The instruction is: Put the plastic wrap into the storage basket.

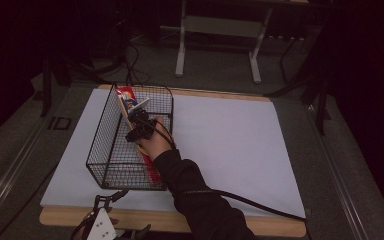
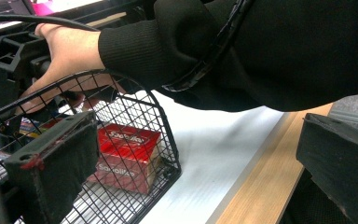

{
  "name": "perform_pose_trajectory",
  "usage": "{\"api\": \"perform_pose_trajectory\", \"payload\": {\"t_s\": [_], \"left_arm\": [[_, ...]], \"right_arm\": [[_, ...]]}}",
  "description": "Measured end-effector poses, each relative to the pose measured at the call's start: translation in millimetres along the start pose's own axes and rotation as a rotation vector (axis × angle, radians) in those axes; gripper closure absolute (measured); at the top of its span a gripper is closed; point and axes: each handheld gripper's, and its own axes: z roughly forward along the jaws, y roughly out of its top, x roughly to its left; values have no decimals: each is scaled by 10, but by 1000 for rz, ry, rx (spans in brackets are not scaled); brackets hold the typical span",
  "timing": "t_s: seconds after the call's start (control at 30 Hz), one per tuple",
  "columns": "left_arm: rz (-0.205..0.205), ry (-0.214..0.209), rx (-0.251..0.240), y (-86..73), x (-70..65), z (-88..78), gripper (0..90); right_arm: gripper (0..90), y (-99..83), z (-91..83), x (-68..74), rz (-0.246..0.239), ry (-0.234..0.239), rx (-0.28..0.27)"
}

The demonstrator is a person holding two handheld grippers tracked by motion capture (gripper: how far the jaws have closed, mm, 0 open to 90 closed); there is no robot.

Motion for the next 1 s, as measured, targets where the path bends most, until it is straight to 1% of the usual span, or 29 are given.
{"api": "perform_pose_trajectory", "payload": {"t_s": [0.07,0.23,0.4,0.47,0.53,0.6,0.67,0.73,0.87,1.0], "left_arm": [[1,-1,1,0,-1,3,0],[1,-2,1,0,-1,4,0],[4,-4,4,-1,-6,10,0],[4,-4,7,-2,-5,13,0],[4,-5,7,-3,-6,15,1],[1,-6,7,-4,-6,18,0],[2,-4,9,-5,-4,22,0],[2,-3,12,-5,-5,24,0],[3,-4,16,-8,-8,36,0],[5,-3,22,-9,-9,47,0]], "right_arm": [[357,3,-1,12,-11,-5,5],[338,4,-20,1,-22,8,11],[324,-24,-104,-35,-31,30,-18],[321,-34,-155,-32,-38,30,-39],[299,-43,-224,-45,-31,54,-64],[255,-52,-293,-64,-43,64,-84],[213,-61,-366,-94,-44,81,-102],[190,-73,-432,-121,-57,99,-115],[174,-132,-573,-176,-90,107,-148],[157,-221,-700,-250,-139,90,-161]]}}
